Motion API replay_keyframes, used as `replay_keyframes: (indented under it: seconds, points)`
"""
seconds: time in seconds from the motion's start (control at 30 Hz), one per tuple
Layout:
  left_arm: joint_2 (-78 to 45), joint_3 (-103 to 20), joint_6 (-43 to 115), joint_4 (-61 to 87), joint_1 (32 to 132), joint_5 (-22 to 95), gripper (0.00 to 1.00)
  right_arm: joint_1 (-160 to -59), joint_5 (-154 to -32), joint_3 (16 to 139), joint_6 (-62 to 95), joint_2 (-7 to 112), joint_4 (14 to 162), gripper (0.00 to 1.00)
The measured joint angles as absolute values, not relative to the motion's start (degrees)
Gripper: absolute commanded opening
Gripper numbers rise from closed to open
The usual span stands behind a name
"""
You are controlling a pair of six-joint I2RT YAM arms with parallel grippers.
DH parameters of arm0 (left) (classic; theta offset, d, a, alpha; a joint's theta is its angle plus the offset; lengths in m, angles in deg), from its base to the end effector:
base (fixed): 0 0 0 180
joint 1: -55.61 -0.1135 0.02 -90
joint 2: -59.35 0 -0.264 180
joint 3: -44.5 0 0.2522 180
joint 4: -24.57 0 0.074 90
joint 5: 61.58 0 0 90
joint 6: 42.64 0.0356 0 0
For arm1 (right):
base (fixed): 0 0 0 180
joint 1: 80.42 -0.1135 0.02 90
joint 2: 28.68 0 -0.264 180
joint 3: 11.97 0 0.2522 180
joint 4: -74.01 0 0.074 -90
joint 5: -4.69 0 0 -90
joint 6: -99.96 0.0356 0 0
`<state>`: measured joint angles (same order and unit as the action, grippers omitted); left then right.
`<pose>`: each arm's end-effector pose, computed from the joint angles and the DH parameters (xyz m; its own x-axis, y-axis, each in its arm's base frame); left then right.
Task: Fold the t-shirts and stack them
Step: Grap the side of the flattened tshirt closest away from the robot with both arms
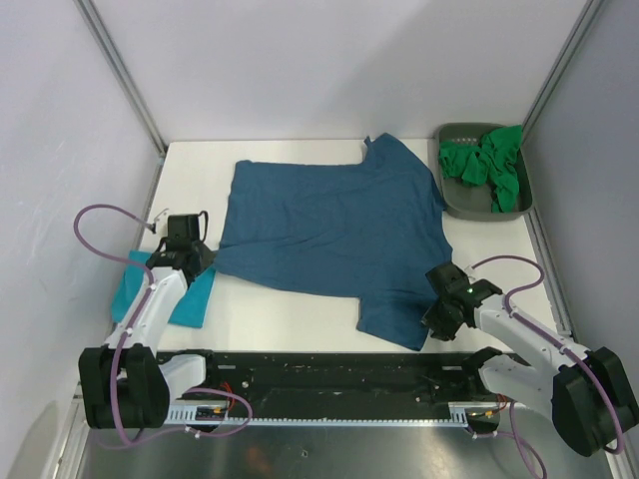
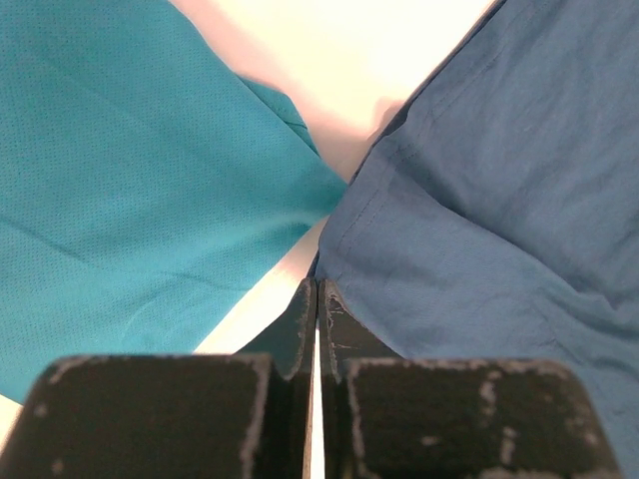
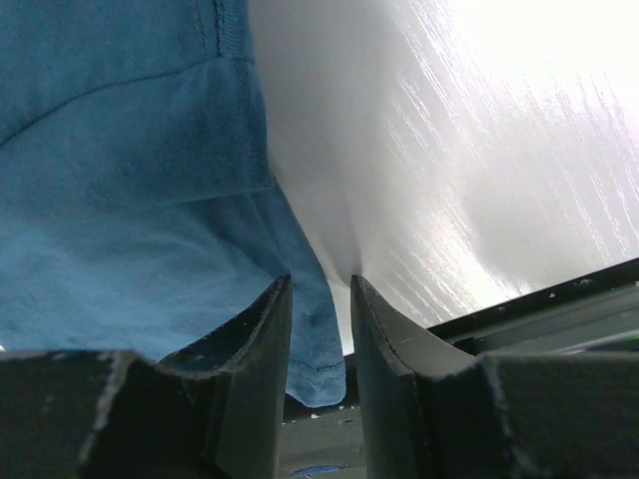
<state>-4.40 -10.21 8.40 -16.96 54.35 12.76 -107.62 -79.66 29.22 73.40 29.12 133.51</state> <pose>0.2208 0.0145 0.2270 -0.4794 -0.6161 -0.6250 -0.6353 0.7349 -0.2372 0.1326 0.0642 0.1586 -0.7741 0.6029 -0.1928 0.5783 0.7975 0.1720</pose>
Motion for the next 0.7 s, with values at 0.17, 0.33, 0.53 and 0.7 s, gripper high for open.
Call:
replay_keyframes:
  seconds: [0.17, 0.33, 0.53, 0.7]
  points:
    - [-4.4, -10.2, 8.4, -17.0, 54.3, 12.8, 0.00, -107.8, -79.6, 29.2, 73.4, 29.4, 133.7, 0.36]
    - [-5.0, -10.2, 8.4, -17.0, 54.3, 13.2, 0.00, -109.6, -80.0, 29.8, 73.6, 31.2, 132.7, 0.22]
    - [-5.2, -10.2, 8.4, -17.0, 54.3, 13.3, 0.00, -111.9, -81.8, 29.7, 74.5, 31.6, 131.5, 0.01]
    - [-5.2, -10.2, 8.4, -17.0, 54.3, 13.4, 0.00, -112.0, -83.7, 29.6, 74.6, 25.5, 134.0, 0.00]
